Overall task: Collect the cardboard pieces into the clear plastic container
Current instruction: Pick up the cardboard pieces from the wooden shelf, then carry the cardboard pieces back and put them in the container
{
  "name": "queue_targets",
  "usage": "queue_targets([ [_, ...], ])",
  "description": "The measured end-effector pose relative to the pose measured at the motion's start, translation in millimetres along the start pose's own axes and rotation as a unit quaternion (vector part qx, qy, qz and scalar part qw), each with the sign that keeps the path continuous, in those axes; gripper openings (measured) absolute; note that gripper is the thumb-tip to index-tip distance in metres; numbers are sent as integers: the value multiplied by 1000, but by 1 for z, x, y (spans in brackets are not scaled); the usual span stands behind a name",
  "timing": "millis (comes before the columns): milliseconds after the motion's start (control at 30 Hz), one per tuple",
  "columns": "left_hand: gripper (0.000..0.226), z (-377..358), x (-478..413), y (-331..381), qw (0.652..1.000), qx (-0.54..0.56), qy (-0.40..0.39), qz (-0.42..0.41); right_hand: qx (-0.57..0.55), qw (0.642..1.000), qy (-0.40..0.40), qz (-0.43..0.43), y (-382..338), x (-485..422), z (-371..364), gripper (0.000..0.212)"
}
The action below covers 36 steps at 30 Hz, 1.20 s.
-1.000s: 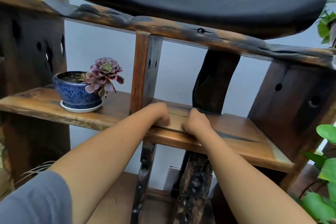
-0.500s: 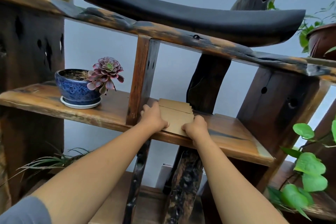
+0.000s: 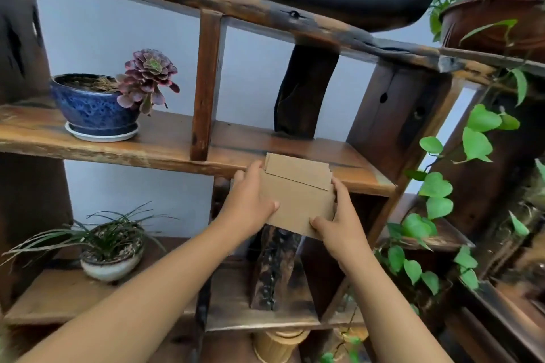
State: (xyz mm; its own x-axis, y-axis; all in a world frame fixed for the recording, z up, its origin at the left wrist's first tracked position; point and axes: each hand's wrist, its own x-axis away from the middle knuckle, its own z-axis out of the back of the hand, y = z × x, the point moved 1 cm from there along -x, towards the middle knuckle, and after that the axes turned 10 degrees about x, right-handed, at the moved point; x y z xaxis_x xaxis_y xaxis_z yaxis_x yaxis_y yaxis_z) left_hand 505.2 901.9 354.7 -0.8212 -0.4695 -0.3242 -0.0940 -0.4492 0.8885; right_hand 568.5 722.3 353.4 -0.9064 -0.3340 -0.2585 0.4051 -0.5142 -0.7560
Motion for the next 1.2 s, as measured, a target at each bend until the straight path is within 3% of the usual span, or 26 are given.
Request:
queue_targets([
  [333,71,-49,130,-17,982,-5,-190,17,126,990,-3,-65,67,157,29,93],
  [567,69,-132,243,30,946,-51,-319,-39,166,967,87,-175,120,307,100,69],
  [700,64,-188,320,65,910,-47,-404,-85,195,931,145,-272,145,402,149,51],
  [867,58,-248,417,114,843,-32,-516,-150,194,870,231,-391,148,524,200,47],
  [1200,47,-324,573,184,689,16,-674,-265,254,685,368,-575,122,681,247,46],
])
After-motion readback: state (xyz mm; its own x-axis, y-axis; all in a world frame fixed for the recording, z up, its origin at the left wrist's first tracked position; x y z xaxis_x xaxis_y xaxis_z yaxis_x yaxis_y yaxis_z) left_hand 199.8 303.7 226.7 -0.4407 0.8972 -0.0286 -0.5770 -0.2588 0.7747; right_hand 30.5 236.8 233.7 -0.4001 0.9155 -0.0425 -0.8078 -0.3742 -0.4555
